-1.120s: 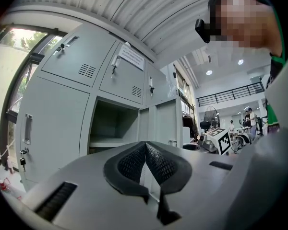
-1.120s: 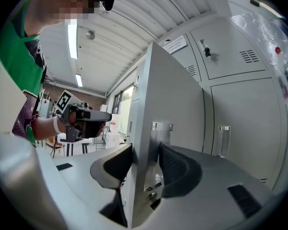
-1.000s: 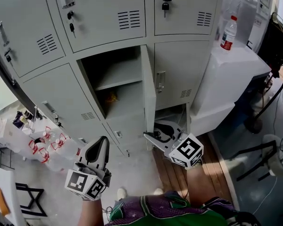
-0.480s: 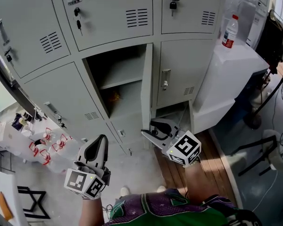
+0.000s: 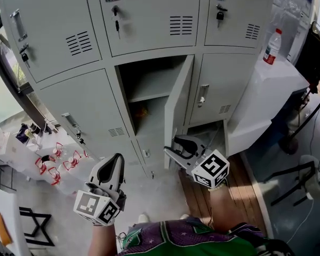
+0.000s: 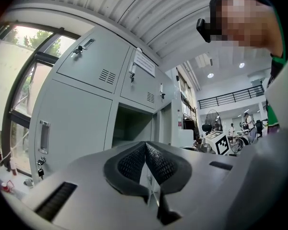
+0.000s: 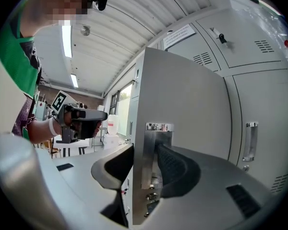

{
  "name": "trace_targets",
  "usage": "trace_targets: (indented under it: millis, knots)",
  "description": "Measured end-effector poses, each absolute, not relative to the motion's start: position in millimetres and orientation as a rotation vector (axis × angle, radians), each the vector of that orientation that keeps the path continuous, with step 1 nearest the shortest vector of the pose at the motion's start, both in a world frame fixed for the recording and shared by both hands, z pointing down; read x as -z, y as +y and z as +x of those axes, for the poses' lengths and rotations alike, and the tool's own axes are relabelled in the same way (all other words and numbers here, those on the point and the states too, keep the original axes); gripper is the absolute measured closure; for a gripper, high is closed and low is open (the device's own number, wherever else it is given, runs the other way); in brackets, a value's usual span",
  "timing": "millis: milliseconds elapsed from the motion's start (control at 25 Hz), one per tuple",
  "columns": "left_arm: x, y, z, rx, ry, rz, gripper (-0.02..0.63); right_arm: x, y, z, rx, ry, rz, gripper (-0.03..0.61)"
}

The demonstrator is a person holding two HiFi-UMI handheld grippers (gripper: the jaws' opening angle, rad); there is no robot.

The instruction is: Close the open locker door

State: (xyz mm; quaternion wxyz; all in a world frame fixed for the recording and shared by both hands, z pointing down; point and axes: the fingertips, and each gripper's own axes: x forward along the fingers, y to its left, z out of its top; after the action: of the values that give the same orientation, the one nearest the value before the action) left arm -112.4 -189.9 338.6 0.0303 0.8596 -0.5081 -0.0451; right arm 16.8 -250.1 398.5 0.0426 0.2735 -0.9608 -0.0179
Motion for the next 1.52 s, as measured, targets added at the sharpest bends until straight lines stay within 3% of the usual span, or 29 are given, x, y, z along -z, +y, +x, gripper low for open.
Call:
trace_targets:
  millis: [1520]
  knots:
    - [-333,-209,-236,0.264,-1.601,2.633,0.592,-396,-317,-80,-0.021,-2.87,1.104,0.454]
